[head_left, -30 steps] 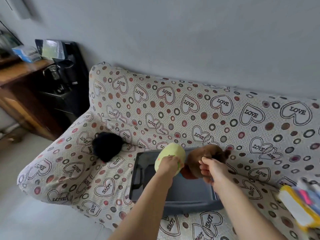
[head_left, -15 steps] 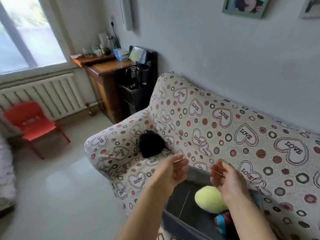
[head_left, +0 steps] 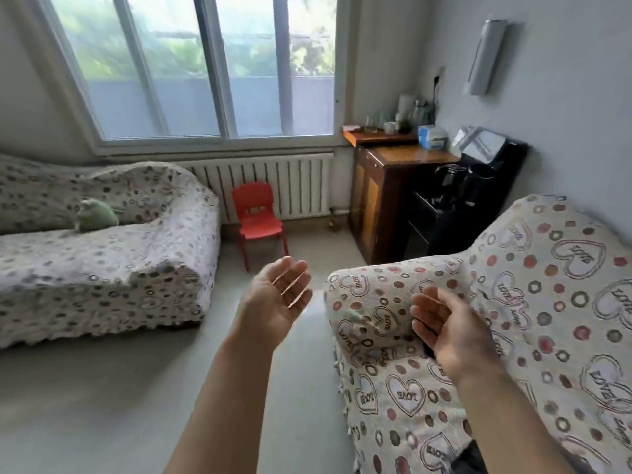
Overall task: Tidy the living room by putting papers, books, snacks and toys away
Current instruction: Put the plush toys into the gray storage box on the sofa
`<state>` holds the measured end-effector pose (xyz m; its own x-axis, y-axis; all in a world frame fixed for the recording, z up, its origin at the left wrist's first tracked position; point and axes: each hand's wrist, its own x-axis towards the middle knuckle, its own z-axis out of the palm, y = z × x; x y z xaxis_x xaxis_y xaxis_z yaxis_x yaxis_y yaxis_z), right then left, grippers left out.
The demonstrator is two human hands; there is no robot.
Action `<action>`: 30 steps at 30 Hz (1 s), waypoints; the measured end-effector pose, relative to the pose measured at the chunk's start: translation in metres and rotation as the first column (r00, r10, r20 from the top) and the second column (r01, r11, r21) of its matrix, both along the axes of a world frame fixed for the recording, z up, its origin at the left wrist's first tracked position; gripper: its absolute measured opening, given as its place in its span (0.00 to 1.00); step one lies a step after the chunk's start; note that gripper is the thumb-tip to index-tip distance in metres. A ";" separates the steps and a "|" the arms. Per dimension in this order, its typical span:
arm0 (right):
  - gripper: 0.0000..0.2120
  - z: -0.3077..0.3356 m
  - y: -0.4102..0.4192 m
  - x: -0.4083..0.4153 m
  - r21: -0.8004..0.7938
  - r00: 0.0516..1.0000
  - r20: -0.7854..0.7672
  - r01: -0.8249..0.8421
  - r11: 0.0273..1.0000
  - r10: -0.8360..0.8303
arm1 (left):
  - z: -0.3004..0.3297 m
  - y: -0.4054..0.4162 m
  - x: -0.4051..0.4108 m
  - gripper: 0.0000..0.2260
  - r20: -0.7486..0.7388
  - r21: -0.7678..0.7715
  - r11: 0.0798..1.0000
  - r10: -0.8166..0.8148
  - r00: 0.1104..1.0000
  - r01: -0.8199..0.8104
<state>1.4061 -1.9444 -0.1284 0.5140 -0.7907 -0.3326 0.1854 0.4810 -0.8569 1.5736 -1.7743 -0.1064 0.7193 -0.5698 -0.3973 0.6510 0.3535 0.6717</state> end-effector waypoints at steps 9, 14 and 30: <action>0.09 0.002 0.128 0.256 -0.015 0.960 -0.020 -0.279 0.960 0.279 | 0.007 0.208 0.201 0.09 -0.004 0.039 0.907 0.421 0.907 -0.420; 0.10 -0.004 0.194 0.366 0.016 0.920 -0.010 -0.392 0.920 0.392 | 0.003 0.288 0.279 0.10 0.015 0.044 0.836 0.547 0.837 -0.547; 0.09 0.001 0.287 0.697 -0.003 0.755 -0.017 -0.655 0.755 0.655 | -0.005 0.385 0.520 0.09 -0.019 0.052 0.636 0.771 0.636 -0.770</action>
